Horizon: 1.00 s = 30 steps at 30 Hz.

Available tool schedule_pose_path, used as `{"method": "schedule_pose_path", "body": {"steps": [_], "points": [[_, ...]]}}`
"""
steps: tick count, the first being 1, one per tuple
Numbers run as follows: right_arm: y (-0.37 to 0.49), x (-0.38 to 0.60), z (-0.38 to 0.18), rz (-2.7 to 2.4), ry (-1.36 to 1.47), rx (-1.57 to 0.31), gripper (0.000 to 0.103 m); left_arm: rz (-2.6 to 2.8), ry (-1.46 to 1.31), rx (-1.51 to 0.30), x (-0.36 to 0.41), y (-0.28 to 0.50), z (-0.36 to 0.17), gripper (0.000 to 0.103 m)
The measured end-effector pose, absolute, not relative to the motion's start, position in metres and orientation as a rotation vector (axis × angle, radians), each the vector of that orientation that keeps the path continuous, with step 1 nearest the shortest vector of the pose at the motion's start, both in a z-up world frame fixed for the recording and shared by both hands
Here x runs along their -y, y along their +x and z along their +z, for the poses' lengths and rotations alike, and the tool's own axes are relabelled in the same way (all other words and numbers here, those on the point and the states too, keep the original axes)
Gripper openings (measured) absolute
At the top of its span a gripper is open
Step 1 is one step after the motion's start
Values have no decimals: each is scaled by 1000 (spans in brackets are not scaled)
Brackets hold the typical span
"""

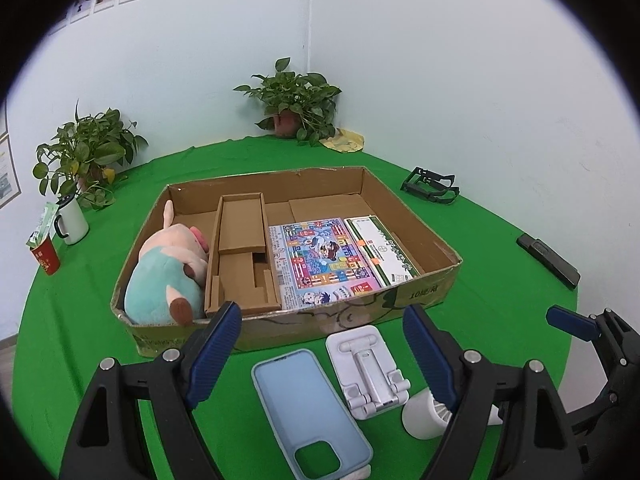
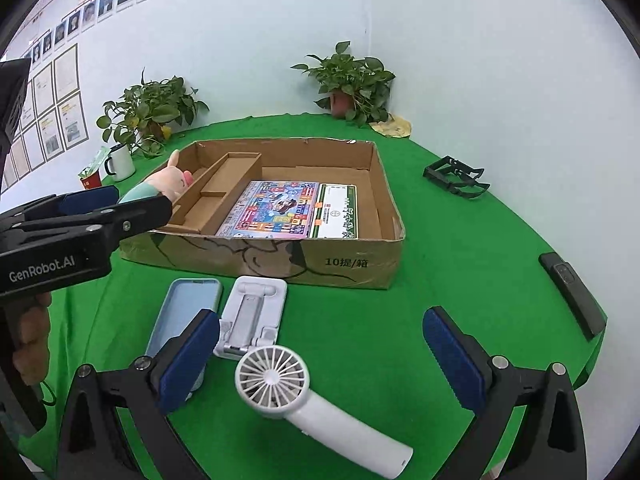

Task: Organize objects
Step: 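Move the right gripper toward the white handheld fan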

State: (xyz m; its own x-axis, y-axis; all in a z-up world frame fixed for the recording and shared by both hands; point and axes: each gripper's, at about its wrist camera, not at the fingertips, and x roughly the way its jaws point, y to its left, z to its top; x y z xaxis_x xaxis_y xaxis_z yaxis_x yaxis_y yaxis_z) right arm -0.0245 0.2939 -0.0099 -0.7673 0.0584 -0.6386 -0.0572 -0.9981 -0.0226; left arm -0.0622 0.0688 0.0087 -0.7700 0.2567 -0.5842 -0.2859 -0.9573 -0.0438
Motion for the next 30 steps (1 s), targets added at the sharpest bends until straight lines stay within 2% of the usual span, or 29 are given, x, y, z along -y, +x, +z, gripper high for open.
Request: {"method": "schedule_pose_path", "body": {"steps": [14, 17, 23, 27, 30], "points": [[-11, -284, -15, 2950, -1061, -36, 102, 2675, -865, -76, -58, -39, 9, 81], [-8, -304, -28, 2950, -1127, -89, 102, 2605, -936, -67, -58, -41, -2, 81], [-1, -347, -73, 2867, -1306, -47, 102, 2493, -1049, -17, -60, -41, -29, 81], [1, -354, -97, 2872, -1420, -72, 99, 2439, -1094, 21, -65, -41, -39, 81], [1, -346, -109, 2866, -1468, -63, 90, 2417, -1112, 38, -67, -41, -43, 81]]}}
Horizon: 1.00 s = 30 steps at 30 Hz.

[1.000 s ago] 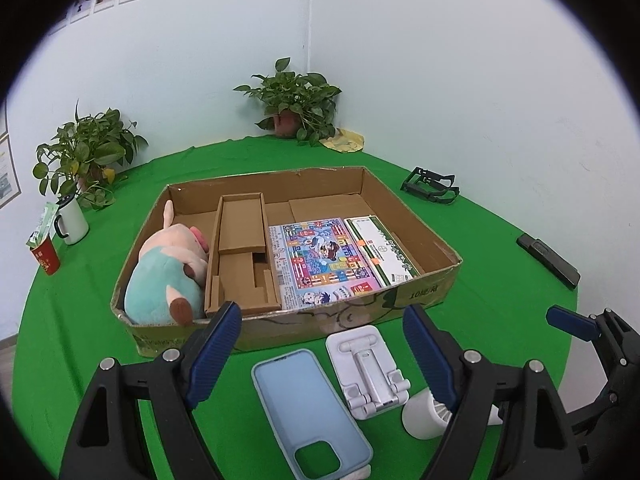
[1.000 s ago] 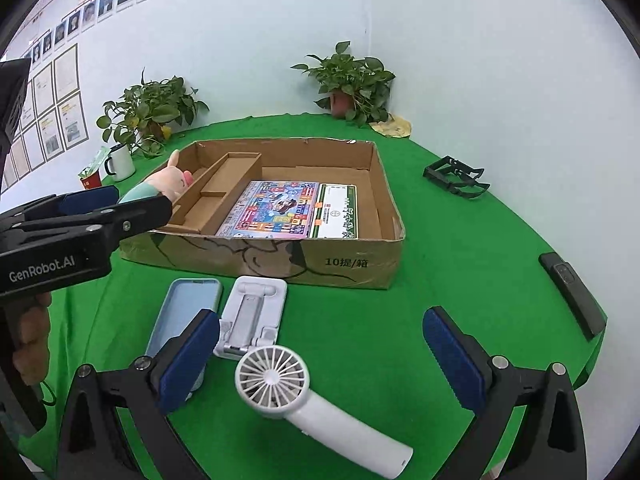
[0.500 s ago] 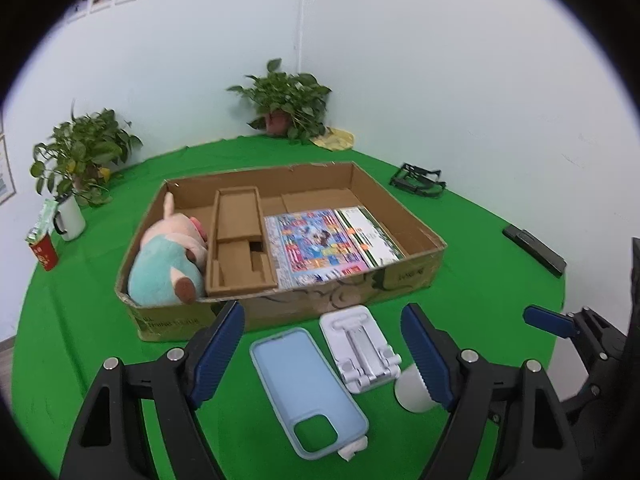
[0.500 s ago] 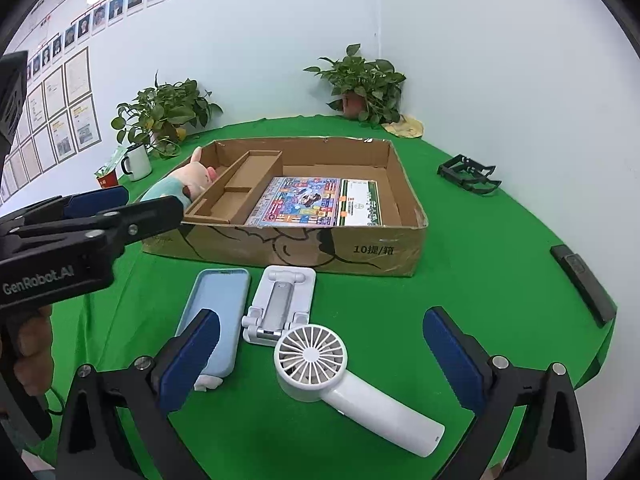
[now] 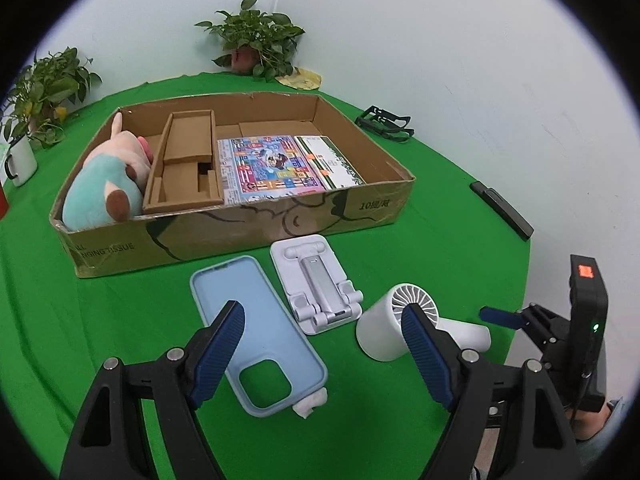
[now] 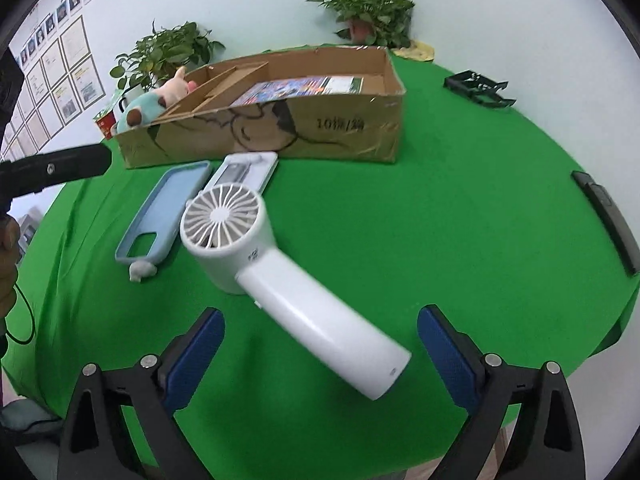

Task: Organize objects
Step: 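Move the right gripper toward the white handheld fan, then grasp the white fan by its handle with the right gripper and lift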

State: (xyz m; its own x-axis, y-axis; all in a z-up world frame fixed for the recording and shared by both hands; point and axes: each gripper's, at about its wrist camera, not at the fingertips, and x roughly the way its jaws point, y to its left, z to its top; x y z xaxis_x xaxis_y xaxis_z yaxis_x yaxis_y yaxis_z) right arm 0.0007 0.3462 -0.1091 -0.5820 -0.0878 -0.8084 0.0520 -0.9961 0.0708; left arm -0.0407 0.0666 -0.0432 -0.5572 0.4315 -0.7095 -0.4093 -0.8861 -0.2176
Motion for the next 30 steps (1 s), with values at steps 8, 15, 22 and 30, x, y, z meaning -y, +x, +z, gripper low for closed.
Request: {"method": "schedule_pose_path", "body": {"steps": [8, 15, 22, 30], "points": [[9, -306, -118, -2608, 1403, 119, 80, 2338, -1185, 106, -70, -44, -55, 81], [10, -285, -123, -2588, 1428, 191, 66, 2214, -1245, 155, -83, -47, -68, 81], [9, -287, -122, -2623, 1454, 243, 58, 2082, -1315, 201, -98, -55, -87, 81], [16, -311, -121, -2671, 1474, 340, 57, 1932, -1372, 258, -120, -60, -100, 79]]}}
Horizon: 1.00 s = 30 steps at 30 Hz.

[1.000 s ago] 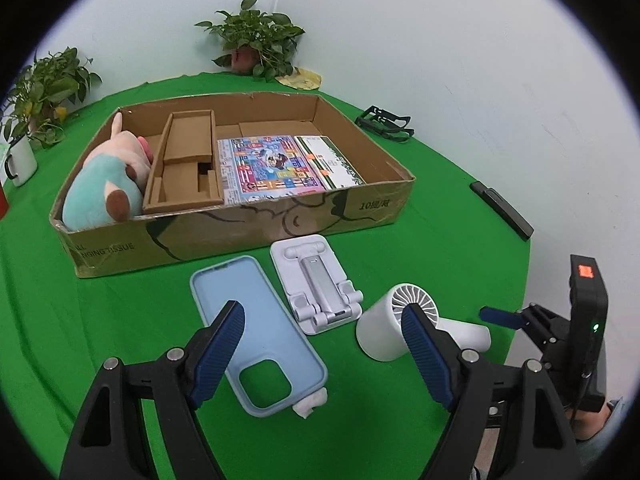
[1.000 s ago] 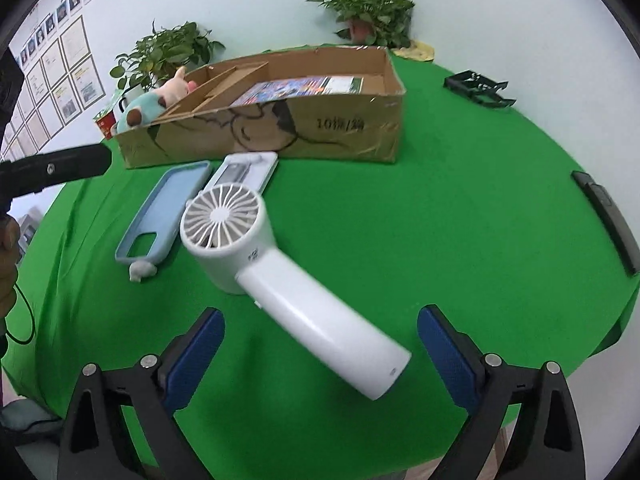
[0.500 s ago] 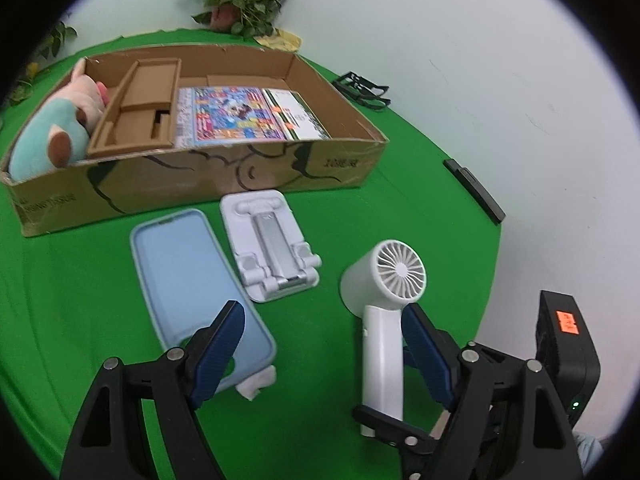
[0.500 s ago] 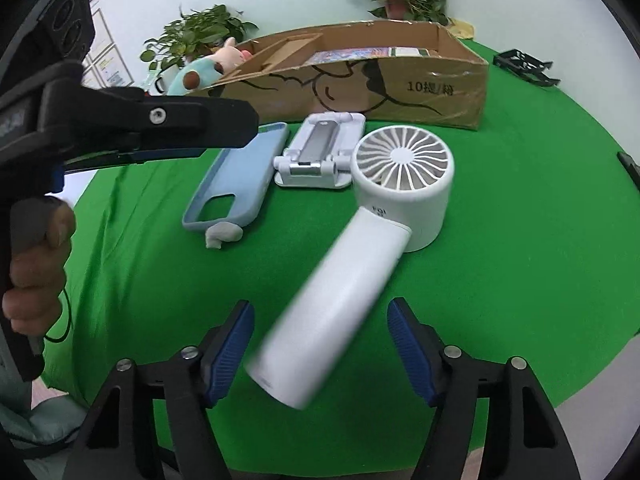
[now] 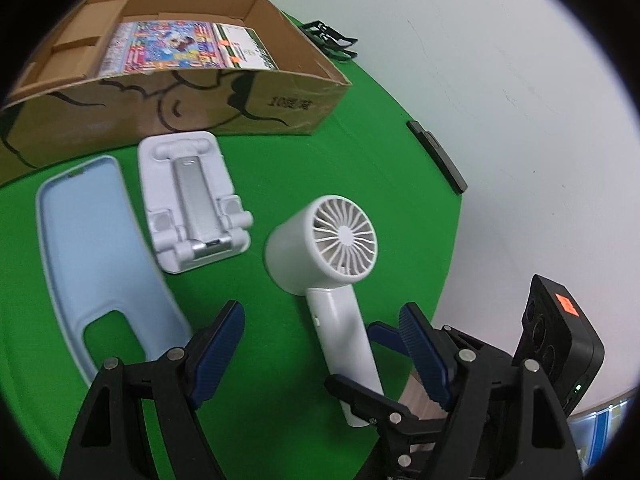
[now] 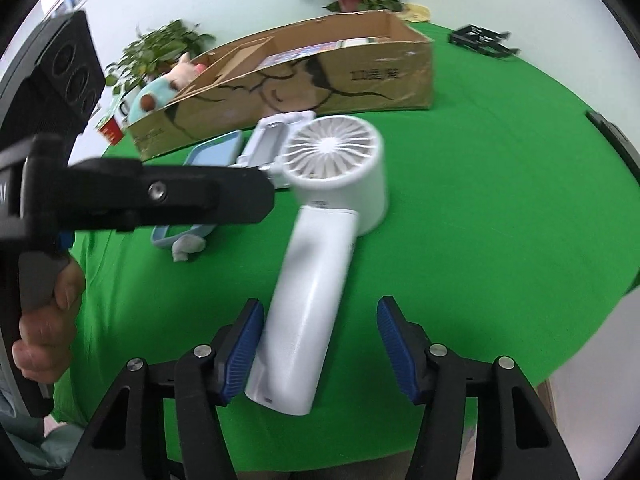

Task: Organize objects
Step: 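Grasp the white fan by its handle with the right gripper and lift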

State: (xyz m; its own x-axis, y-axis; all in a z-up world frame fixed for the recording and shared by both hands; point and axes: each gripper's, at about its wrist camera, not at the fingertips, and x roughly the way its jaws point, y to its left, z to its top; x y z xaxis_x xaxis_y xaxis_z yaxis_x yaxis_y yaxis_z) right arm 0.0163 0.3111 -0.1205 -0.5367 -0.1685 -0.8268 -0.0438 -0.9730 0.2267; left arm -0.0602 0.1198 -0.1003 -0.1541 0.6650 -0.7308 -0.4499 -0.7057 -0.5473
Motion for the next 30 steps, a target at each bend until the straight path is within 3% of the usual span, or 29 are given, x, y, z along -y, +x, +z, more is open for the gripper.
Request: {"method": "schedule_pose_path", "body": {"steps": [11, 16, 24, 30], "points": [[16, -286, -123, -2713, 1456, 241, 56, 1796, -1437, 323, -144, -74, -123, 69], [12, -279, -122, -2764, 1494, 147, 39, 1744, -1479, 353, -151, -76, -136, 60], [10, -279, -119, -2808, 1505, 146, 38, 1726, -1475, 356, -157, -77, -137, 58], [5, -276, -117, -2818, 1520, 132, 35, 1737, -1485, 381, -159, -81, -139, 50]]}}
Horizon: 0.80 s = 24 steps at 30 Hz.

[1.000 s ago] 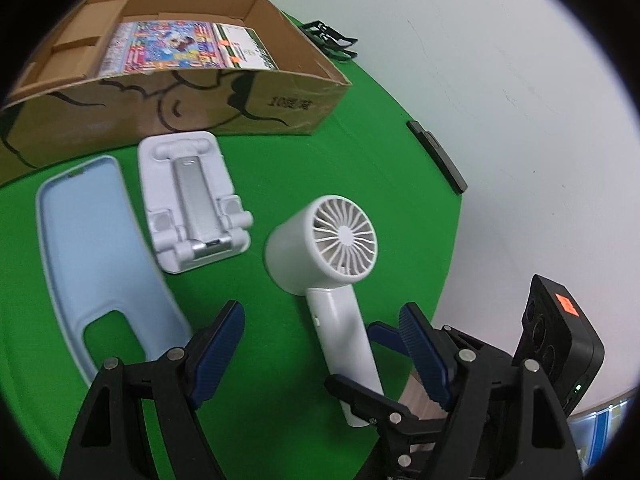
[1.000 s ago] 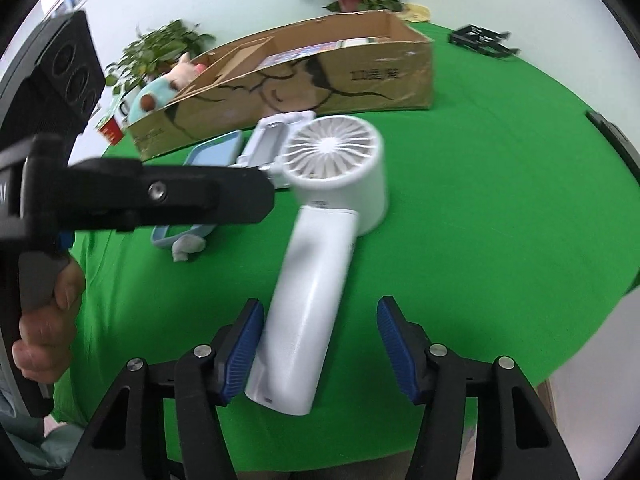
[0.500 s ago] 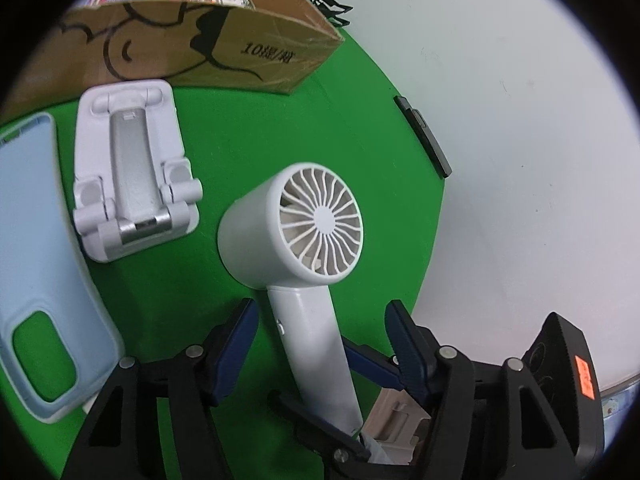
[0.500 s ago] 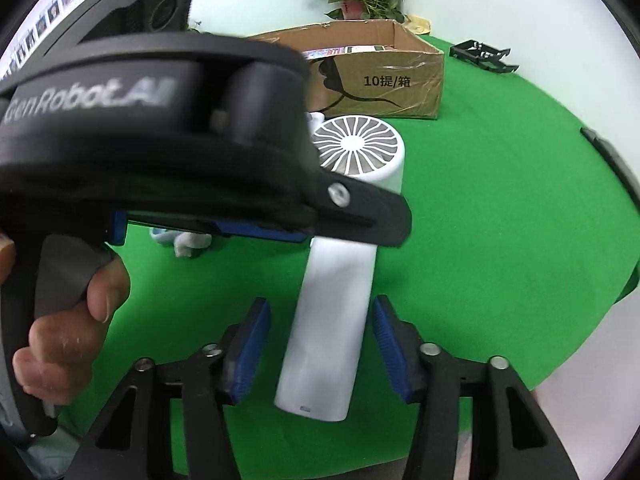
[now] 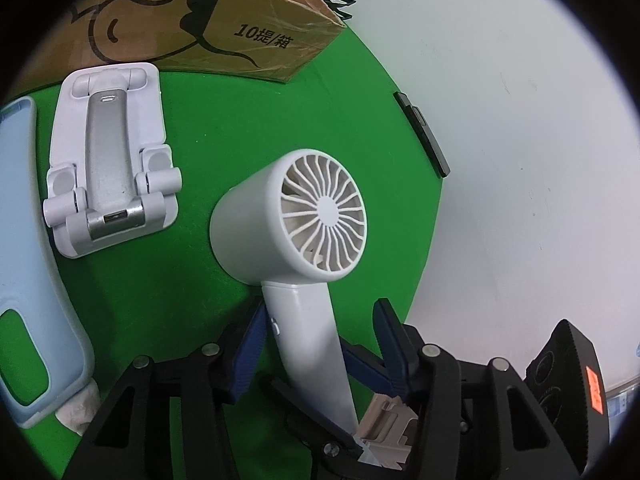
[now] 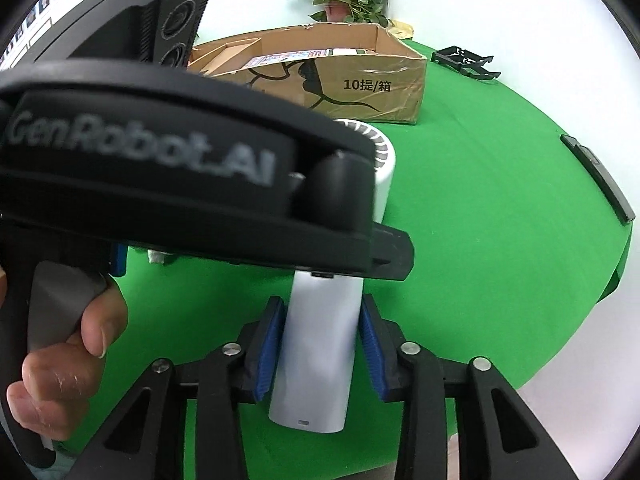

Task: Organize objects
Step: 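Grasp the white fan by its handle with the right gripper and lift, then carry the fan with the right gripper over the cardboard box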

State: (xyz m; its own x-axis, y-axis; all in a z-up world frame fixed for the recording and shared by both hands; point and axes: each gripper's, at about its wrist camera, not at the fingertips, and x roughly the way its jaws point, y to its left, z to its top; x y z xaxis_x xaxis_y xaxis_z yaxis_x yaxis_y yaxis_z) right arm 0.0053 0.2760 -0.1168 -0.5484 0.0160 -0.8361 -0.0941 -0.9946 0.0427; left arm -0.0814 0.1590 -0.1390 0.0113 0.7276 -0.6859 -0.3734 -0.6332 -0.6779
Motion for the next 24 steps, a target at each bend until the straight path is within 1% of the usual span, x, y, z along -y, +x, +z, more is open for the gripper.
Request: {"method": "schedule_pose_path", "body": {"steps": [2, 4, 6, 10, 15, 24], "points": [[4, -276, -115, 2701, -1463, -140, 35, 1748, -1490, 380, -158, -79, -139, 44], [3, -276, -114, 2694, -1463, -167, 34, 1757, -1503, 395, -154, -79, -140, 36], [3, -275, -112, 2689, -1460, -174, 34, 1766, -1518, 402, -153, -81, -140, 32], [2, -271, -106, 2694, -1450, -203, 34, 1776, -1523, 411, -150, -80, -140, 32], [2, -258, -96, 2707, -1421, -184, 34, 1804, -1487, 404, -148, -76, -129, 32], [3, -233, -53, 2775, -1298, -140, 34, 1879, -1359, 412, -135, -81, -81, 31]]}}
